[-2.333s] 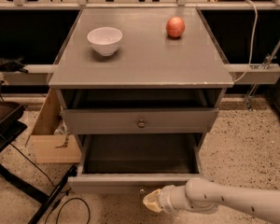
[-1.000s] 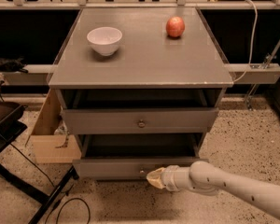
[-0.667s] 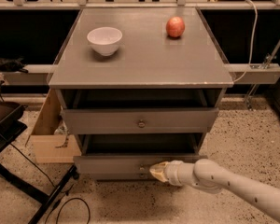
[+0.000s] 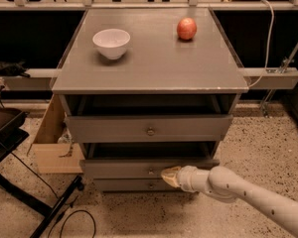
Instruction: Close middle drawer
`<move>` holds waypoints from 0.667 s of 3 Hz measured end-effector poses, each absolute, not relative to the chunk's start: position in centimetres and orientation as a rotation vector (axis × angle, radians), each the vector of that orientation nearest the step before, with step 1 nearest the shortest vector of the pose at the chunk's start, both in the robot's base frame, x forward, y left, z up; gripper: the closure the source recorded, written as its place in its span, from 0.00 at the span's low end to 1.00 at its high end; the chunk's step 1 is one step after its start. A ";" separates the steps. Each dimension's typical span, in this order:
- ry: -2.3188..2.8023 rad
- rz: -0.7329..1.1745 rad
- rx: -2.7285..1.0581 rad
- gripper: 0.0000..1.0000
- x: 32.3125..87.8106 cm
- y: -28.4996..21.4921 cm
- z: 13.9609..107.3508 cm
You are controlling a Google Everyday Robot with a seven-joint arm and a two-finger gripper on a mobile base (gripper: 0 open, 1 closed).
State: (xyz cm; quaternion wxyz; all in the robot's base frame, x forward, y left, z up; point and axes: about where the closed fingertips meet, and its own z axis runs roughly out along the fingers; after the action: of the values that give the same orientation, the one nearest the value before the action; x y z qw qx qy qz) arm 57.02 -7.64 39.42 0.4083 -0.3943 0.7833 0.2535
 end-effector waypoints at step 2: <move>1.974 0.639 -0.994 0.36 57.0 -7.6 39.4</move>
Offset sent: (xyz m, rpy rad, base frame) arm 0.0000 0.0000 0.0000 0.0000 0.0000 0.0000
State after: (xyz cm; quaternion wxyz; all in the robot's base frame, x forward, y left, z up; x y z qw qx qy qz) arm 57.02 -7.63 39.42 0.4083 -0.3943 0.7833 0.2536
